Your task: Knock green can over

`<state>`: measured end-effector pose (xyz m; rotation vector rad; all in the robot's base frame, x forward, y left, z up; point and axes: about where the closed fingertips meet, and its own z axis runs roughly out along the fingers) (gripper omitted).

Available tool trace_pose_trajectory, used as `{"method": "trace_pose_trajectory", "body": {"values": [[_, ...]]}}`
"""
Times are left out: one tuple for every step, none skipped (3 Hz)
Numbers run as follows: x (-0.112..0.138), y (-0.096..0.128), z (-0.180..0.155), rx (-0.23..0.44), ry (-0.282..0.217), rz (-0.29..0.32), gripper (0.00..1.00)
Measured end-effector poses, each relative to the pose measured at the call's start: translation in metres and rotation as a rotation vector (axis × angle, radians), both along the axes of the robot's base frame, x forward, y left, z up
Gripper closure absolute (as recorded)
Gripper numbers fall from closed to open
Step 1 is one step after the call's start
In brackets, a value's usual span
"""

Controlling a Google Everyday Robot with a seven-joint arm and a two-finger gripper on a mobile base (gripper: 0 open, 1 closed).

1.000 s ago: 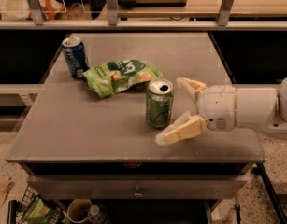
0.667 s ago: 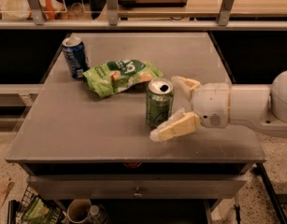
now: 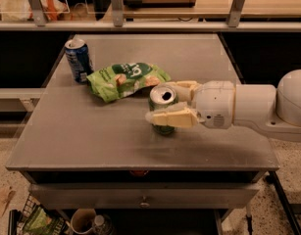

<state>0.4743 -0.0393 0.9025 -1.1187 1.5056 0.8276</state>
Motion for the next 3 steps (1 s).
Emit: {"method": "trace_pose_trajectory", "body": {"values": [[0.0, 0.004, 0.008, 0.02, -0.026, 0.016, 0.64], [0.003, 0.006, 0.024, -0.002, -0.074, 0.054, 0.88], [0.006, 0.01, 0.053, -0.109, -0.17, 0.149, 1.0]]}}
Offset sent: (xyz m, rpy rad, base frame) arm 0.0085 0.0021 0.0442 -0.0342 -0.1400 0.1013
